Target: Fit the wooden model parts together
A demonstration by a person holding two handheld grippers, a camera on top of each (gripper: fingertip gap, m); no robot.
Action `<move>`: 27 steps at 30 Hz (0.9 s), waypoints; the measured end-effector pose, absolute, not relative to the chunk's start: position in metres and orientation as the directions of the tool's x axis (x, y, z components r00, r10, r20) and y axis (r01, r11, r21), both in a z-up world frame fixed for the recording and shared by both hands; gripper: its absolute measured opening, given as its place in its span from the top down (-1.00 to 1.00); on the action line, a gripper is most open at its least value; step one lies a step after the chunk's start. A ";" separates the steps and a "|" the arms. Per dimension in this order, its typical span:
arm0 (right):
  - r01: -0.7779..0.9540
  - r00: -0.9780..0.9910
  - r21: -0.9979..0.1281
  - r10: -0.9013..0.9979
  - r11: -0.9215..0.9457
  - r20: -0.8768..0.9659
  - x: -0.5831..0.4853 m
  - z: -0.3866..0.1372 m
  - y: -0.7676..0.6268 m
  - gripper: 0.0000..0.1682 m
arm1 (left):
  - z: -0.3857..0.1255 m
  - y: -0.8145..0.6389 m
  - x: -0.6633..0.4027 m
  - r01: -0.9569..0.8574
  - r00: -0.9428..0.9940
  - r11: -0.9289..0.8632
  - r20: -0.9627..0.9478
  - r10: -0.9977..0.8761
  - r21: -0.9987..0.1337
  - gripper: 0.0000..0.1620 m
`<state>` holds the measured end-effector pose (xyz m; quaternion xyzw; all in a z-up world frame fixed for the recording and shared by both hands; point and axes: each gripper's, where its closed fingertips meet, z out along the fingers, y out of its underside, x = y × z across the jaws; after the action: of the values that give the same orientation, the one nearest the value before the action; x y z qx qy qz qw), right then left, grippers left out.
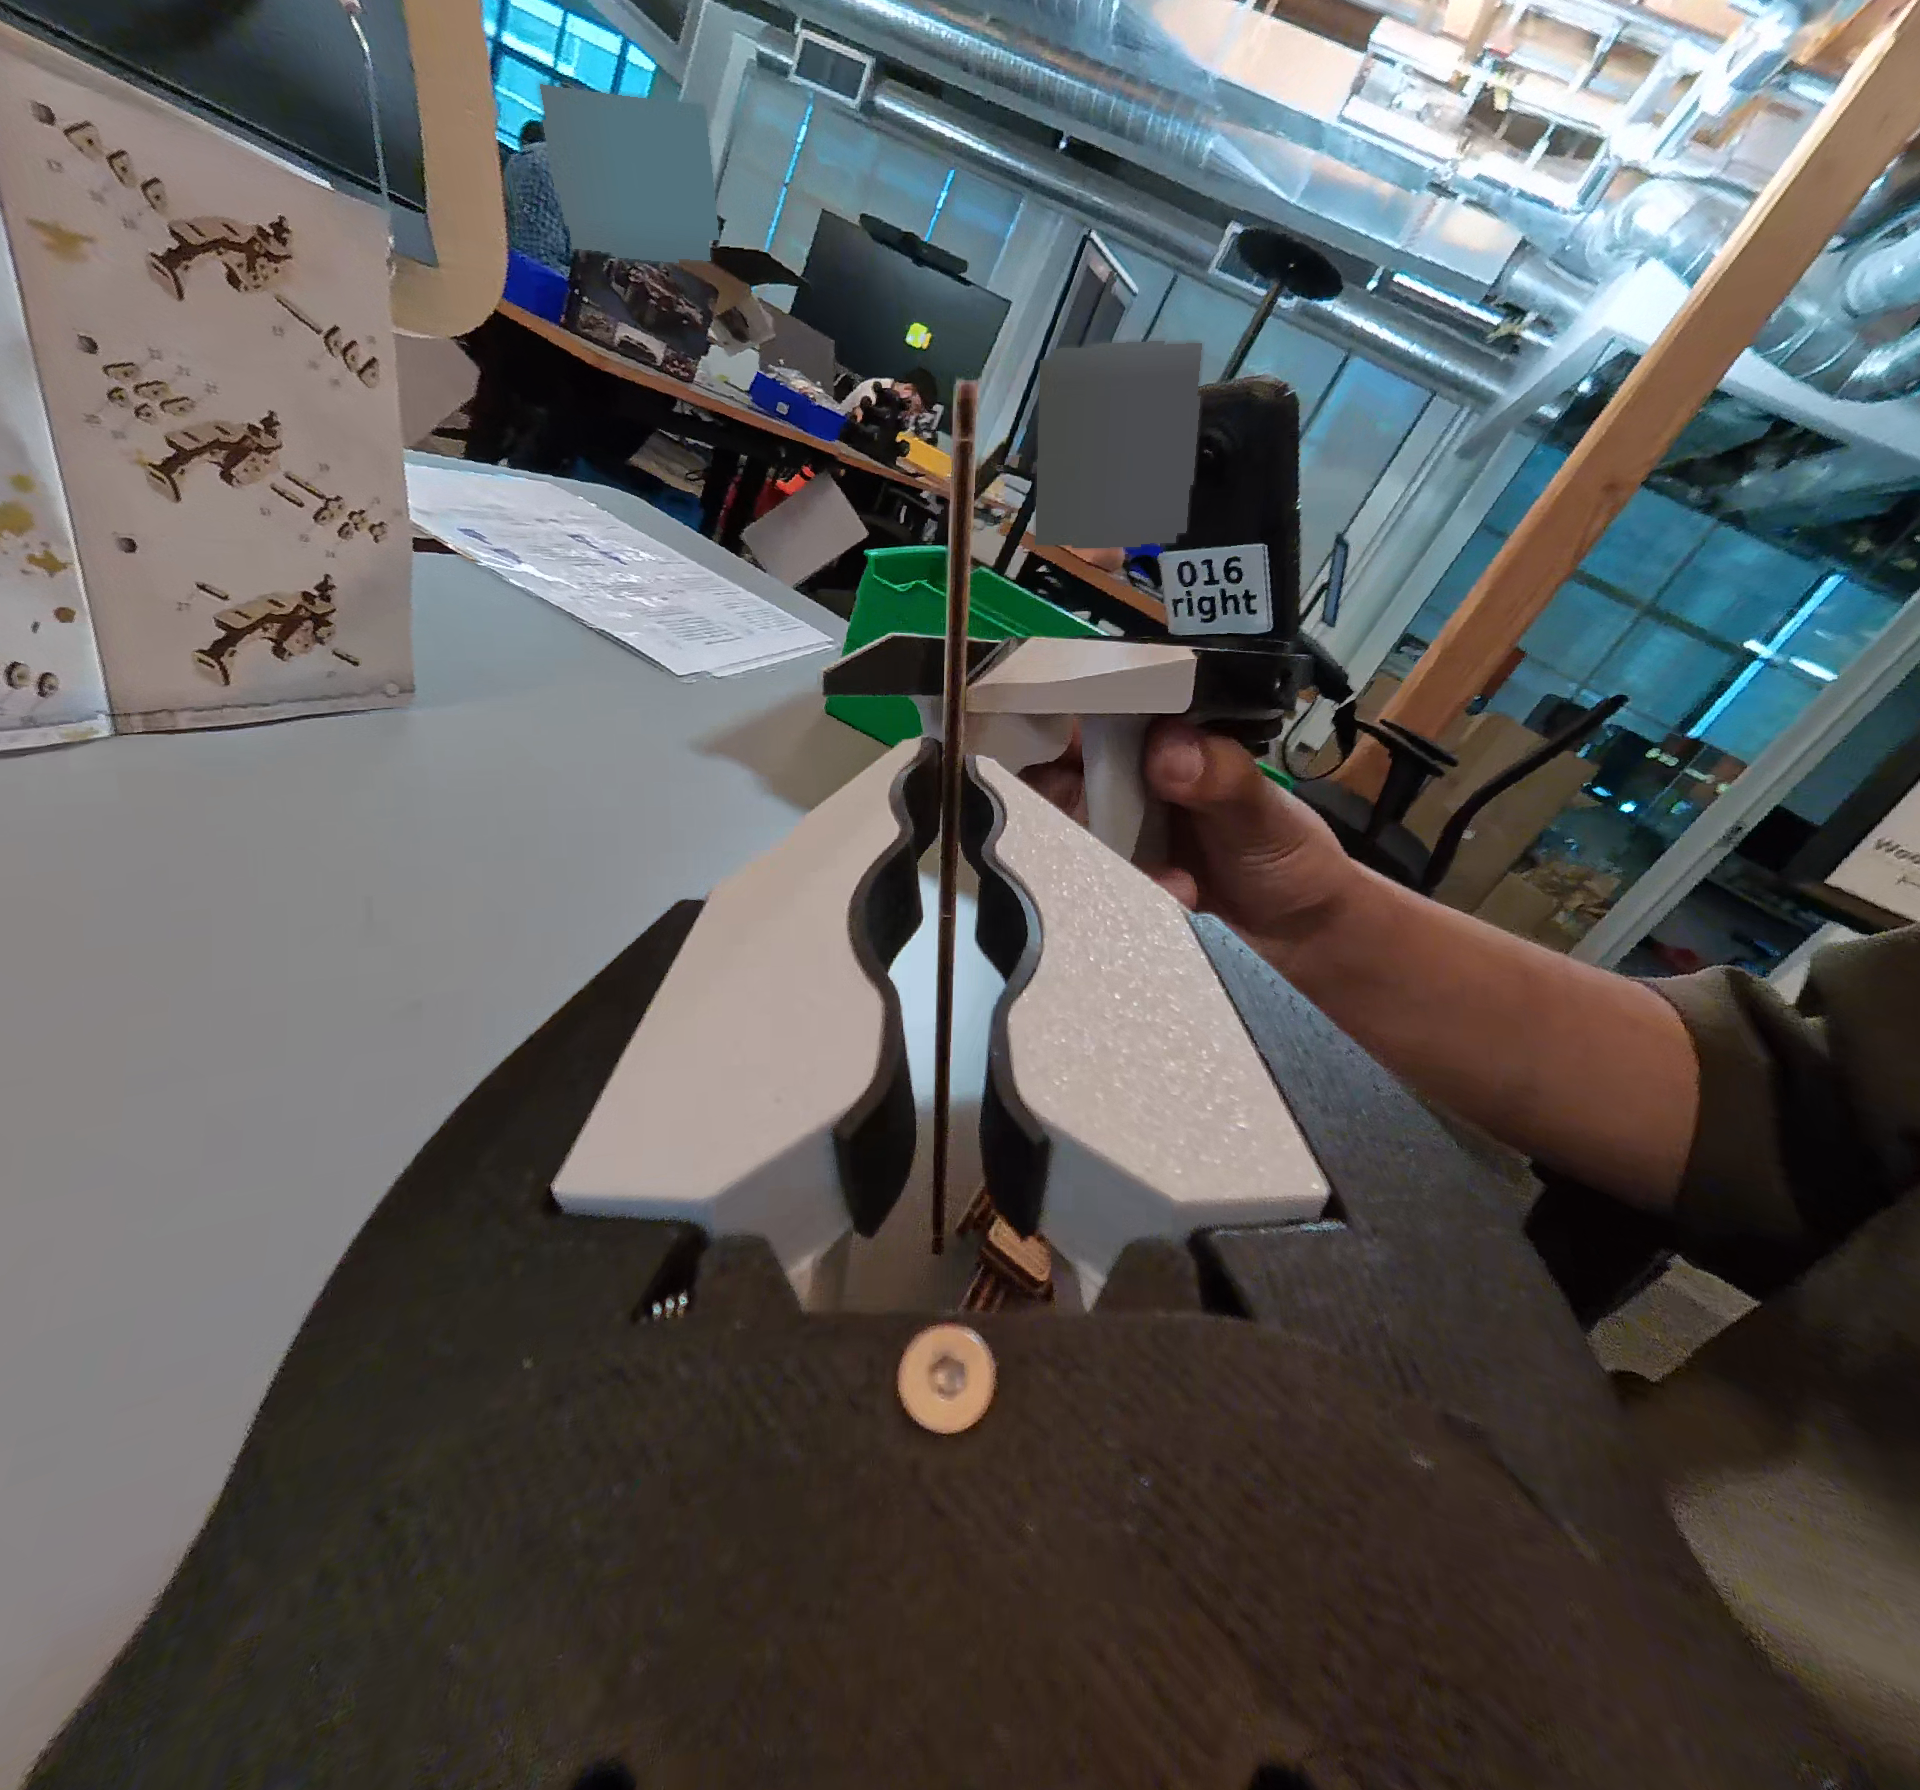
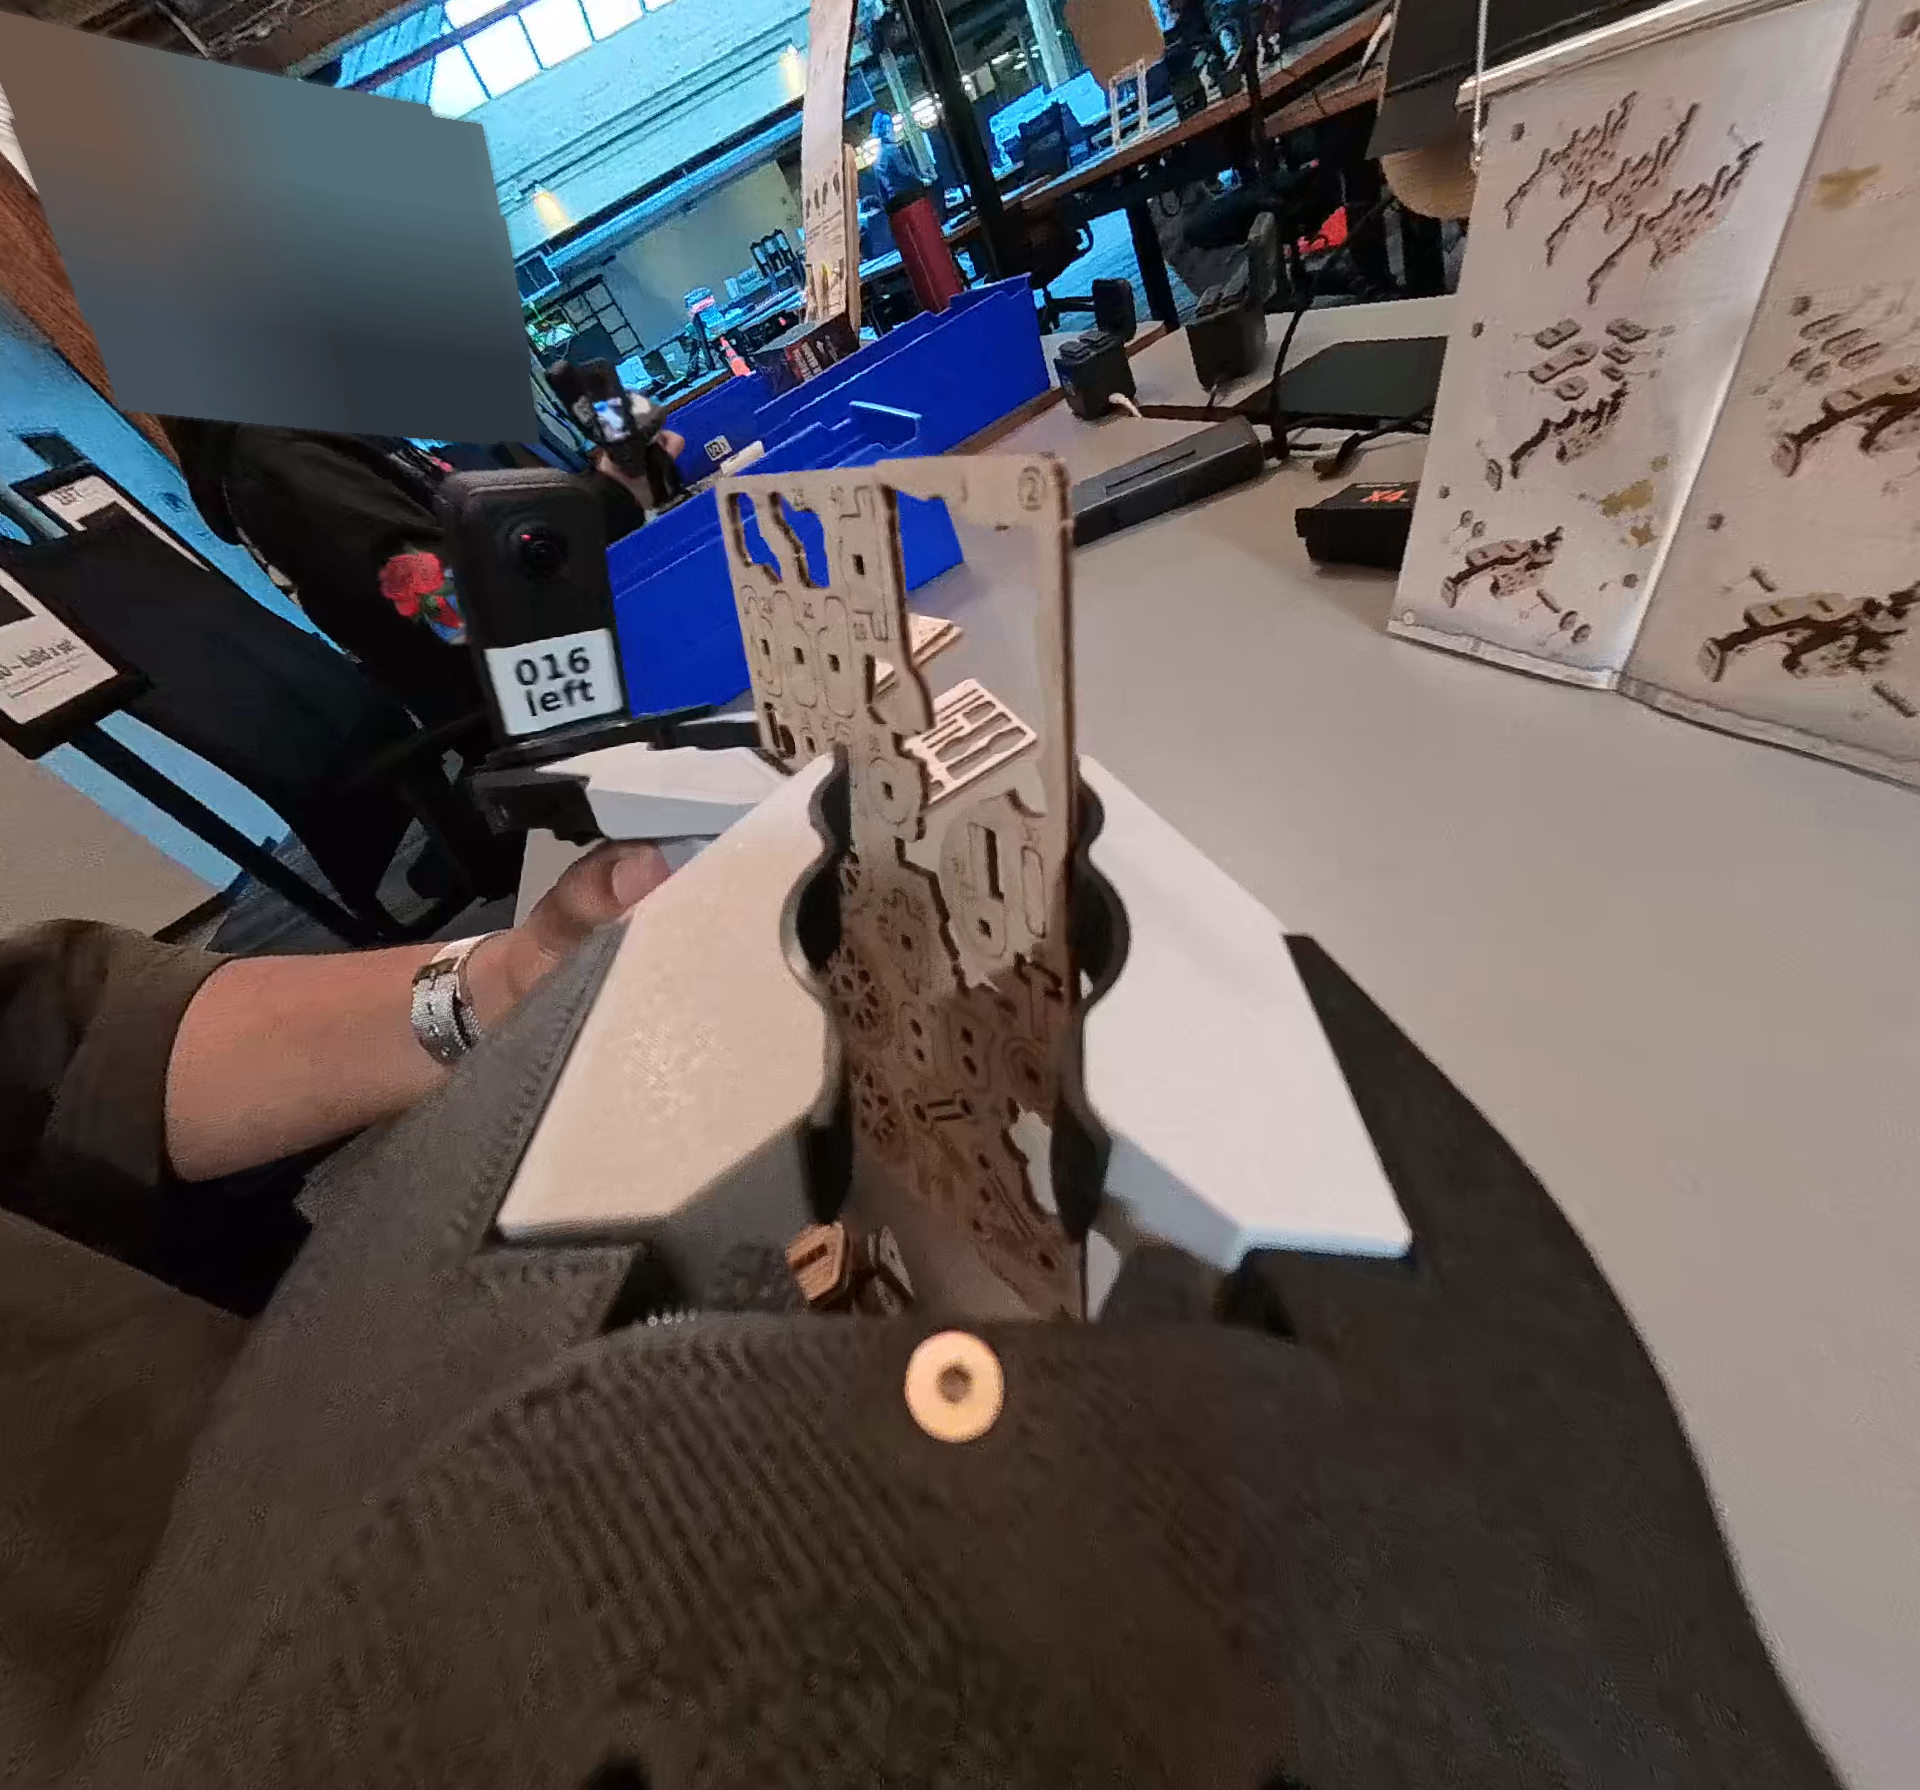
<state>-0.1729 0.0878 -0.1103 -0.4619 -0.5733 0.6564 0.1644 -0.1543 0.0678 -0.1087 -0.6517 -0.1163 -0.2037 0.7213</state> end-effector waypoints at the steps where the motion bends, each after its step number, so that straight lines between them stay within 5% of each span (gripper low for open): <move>1: 0.316 -0.510 -0.904 0.753 -0.286 -0.417 -0.173 -0.112 0.089 0.53 | -0.110 0.068 -0.155 0.433 0.897 0.061 0.423 -0.128 -0.899 0.99; 16: 0.307 -0.424 -0.912 0.819 -0.271 -0.386 -0.177 -0.112 0.091 0.53 | -0.111 0.069 -0.159 0.373 0.927 0.068 0.370 -0.054 -0.925 0.98; 22: 0.333 -0.558 -0.876 0.676 -0.348 -0.481 -0.166 -0.106 0.084 0.59 | -0.098 0.060 -0.160 0.617 0.778 0.141 0.574 -0.257 -0.774 1.00; 27: 0.415 -0.608 -0.814 0.542 -0.406 -0.580 -0.158 -0.110 0.075 0.70 | -0.094 0.058 -0.154 0.631 0.759 0.134 0.572 -0.311 -0.764 1.00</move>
<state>-0.1582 0.0752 -0.1101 -0.4405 -0.5432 0.7134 0.0444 -0.1544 0.0581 -0.0942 -0.5760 -0.1388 -0.3182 0.7401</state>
